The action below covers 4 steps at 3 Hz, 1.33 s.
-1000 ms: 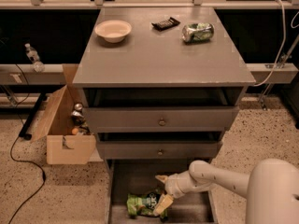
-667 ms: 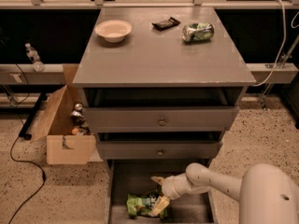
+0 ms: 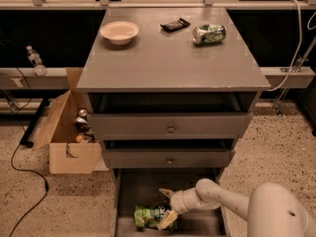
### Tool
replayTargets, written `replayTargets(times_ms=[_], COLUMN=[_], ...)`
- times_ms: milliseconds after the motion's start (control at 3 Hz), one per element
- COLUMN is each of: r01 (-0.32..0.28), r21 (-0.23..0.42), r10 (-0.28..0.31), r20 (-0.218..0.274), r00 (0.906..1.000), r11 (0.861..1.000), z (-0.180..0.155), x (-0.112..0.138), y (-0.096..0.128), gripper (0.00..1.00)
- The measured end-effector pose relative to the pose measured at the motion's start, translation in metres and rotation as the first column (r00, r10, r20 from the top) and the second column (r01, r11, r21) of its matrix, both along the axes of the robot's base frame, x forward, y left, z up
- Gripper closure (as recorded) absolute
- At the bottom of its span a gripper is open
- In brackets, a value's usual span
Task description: Pick green rice chip bag from bottom drawer and place on counter
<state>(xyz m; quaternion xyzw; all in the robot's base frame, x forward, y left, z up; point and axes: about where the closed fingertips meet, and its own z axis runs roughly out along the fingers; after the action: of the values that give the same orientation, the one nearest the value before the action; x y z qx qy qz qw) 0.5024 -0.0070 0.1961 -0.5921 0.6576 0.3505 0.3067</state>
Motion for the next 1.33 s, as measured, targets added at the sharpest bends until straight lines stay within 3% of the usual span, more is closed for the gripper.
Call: replayTargets(times_ms=[1000, 1333], r01=[0.014, 0.015], r21=[-0.090, -0.112], r10=[-0.007, -0.006], r20=[0.075, 0.079], r00=[0.9972, 0.9969], r11=[0.996, 0.994], z=[-0.046, -0.056], x=[-0.001, -0.002], y=[0.003, 0.004], gripper=[0.00, 0.27])
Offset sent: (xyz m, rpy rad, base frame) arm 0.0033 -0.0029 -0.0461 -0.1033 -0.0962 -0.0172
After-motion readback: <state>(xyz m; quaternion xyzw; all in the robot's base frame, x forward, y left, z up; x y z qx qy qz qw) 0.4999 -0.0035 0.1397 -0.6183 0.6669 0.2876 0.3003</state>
